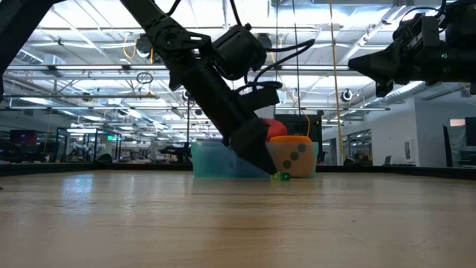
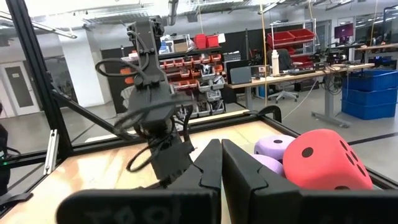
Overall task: Pick & Place Dice
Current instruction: Put the small yellow dice into the basket
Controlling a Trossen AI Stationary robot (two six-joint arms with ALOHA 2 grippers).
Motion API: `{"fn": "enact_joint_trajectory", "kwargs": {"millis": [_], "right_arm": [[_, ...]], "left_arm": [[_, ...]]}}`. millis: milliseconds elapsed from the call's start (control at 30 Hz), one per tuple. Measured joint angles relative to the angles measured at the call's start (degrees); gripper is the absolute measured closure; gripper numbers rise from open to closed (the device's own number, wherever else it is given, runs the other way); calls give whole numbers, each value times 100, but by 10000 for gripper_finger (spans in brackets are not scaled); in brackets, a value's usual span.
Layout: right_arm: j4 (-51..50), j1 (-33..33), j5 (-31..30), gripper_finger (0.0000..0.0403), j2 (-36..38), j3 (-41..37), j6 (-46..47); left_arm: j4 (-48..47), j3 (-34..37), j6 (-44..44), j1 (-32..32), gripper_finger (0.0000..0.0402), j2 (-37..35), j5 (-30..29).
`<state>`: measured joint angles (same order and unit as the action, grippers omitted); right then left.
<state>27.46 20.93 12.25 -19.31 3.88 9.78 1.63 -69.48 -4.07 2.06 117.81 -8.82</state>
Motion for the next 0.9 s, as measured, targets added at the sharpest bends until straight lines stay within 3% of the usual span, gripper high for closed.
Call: {"fn": "enact_joint_trajectory", "kwargs": {"millis": [133,367,900], "right_arm": [[9,0,-2,402,0,0,-9],[11,0,-5,401,0,0,-13],[106,-2,-19,402,2,-1,-42]], "left_arm": [[-61,14,-368,-136,227,25,-476],[-23,14,-595,-226,193,21,-422],[-91,-224,-749,-198,190,264,-265]]}}
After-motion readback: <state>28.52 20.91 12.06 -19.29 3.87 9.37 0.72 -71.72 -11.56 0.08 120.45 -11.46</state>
